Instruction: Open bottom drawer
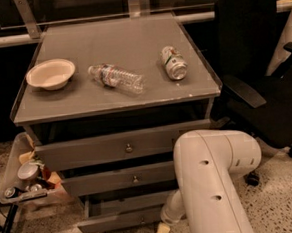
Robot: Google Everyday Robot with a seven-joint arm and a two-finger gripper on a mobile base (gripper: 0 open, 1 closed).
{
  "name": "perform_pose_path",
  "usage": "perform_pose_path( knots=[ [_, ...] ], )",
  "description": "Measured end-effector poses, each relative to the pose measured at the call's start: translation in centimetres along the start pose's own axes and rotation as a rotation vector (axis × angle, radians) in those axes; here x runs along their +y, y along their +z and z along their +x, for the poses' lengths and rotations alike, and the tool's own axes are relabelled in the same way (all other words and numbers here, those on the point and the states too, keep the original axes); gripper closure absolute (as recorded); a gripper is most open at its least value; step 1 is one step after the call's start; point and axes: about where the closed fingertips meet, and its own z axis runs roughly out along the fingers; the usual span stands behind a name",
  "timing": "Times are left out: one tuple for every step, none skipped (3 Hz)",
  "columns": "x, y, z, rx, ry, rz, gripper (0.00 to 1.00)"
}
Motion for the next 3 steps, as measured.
perform_pose_path(
  knots=[
    [1.3,0.1,0.8,0.010,0.022,-0.026,0.00],
    [1.3,-0.2,0.7,0.010,0.022,-0.026,0.00],
    [2.4,-0.2,1.4,0.019,0.035,-0.046,0.00]
  ],
)
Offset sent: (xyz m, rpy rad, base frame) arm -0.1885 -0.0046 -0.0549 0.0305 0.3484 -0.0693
